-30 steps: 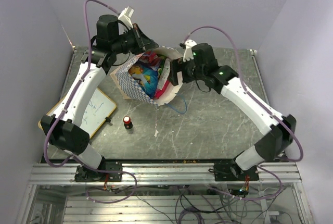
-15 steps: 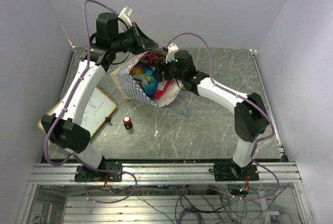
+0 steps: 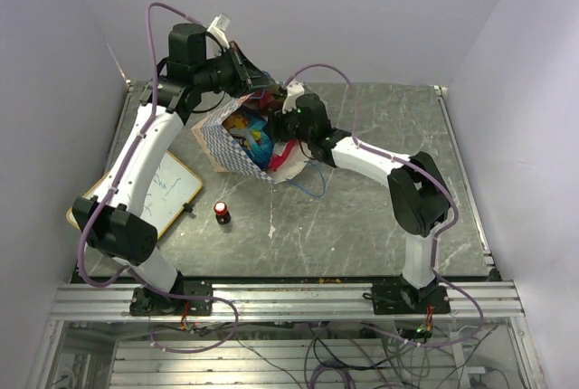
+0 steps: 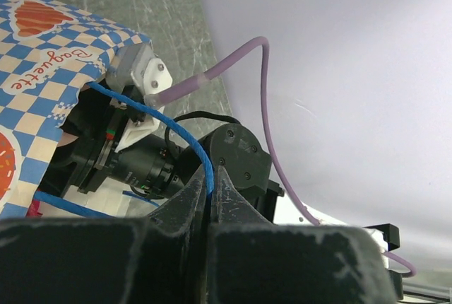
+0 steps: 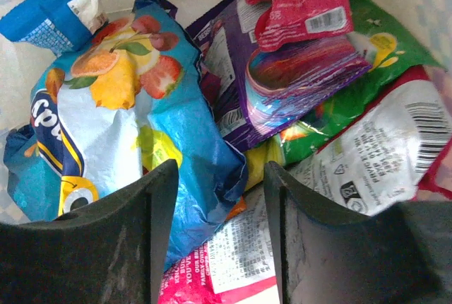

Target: Take the snacks out of the paper bag

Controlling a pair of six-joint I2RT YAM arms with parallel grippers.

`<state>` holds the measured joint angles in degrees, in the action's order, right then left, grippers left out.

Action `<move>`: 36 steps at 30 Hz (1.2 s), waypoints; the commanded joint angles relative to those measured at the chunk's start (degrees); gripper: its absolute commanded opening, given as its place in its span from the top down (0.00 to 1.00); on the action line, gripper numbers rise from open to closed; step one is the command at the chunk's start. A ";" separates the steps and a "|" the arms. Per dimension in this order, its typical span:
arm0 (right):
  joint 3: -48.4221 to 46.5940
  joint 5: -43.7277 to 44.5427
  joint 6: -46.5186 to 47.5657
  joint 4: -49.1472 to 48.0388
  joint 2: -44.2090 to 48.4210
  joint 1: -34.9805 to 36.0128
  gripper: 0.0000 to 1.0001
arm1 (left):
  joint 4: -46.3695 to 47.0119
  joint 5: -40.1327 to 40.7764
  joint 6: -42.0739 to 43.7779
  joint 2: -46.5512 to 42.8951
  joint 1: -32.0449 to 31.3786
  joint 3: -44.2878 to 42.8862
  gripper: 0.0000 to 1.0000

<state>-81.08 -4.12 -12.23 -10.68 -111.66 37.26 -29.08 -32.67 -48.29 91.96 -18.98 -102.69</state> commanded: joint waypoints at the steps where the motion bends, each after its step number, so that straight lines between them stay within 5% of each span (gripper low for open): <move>1: -0.70 -2.69 -1.23 -3.25 -2.11 0.19 0.45 | 1.25 -1.97 -1.26 0.33 0.17 -1.98 0.93; 7: -2.12 -2.79 -3.16 -2.35 -4.66 0.27 0.42 | 1.88 -1.56 -1.78 0.13 0.17 -1.66 0.93; 12: -5.17 -3.79 -4.91 -1.56 -8.19 0.32 0.51 | 2.27 -1.23 -2.64 -0.46 0.17 -1.46 0.93; 18: -10.52 -5.25 -4.07 5.13 -6.58 0.28 1.00 | 1.06 0.25 -2.65 -1.14 0.17 -1.44 0.93; 30: -5.25 1.92 -1.12 21.47 17.64 -0.40 1.00 | 1.43 5.09 -3.12 -4.16 0.26 2.24 0.93; 36: -1.64 12.65 -0.69 28.61 32.34 -1.26 1.00 | 2.15 7.20 -1.92 -5.27 0.35 3.69 0.93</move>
<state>-83.20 -0.43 -13.87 17.26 -88.86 36.93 -28.73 -26.92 -51.03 89.43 -18.83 -99.77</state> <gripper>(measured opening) 0.050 0.084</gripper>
